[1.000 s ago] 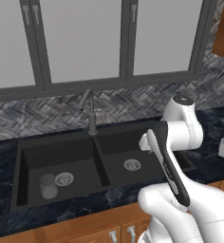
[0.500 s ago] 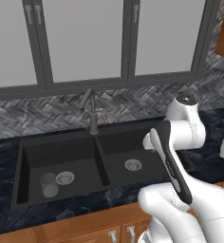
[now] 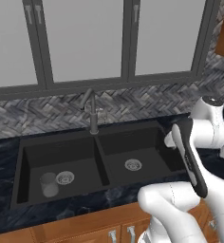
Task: Place the glass cup in the left basin and the tupperware in the right basin of the sink.
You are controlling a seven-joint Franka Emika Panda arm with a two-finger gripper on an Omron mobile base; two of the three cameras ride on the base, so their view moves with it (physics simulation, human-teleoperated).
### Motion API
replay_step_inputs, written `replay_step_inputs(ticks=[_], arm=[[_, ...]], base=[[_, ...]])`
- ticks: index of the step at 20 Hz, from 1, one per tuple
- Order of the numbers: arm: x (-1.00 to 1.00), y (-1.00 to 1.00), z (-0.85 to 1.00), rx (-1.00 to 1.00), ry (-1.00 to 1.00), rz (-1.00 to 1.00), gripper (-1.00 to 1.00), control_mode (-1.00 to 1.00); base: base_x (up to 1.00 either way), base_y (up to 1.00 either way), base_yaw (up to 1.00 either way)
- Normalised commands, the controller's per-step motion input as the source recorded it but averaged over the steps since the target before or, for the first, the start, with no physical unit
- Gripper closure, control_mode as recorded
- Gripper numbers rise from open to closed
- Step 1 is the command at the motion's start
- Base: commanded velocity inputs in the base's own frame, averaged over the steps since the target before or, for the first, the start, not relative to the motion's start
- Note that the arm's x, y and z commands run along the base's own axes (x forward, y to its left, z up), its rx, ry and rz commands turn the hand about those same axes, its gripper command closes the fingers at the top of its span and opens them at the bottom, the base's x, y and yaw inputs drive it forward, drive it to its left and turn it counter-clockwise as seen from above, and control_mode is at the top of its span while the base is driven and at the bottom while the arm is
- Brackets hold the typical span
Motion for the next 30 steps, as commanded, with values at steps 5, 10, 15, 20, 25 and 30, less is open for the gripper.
replay_step_inputs(ticks=[5,10,15,20,25,30], arm=[[0.15,-0.68,-0.01,0.0,0.0,0.0,-1.0,-1.0],[0.07,-0.58,-0.01,0.0,0.0,-0.03,-1.0,-1.0],[0.01,-0.53,-0.03,0.0,0.0,-0.07,-1.0,-1.0],[0.0,-0.5,-0.01,0.0,0.0,-0.09,-1.0,-1.0],[0.0,-0.47,0.0,0.0,0.0,-0.12,-1.0,-1.0],[0.02,-0.43,0.0,0.0,0.0,-0.1,-1.0,-1.0]], base=[[0.0,0.0,0.0],[0.0,0.0,0.0],[0.0,0.0,0.0],[0.0,0.0,0.0],[0.0,0.0,0.0],[0.0,0.0,0.0]])
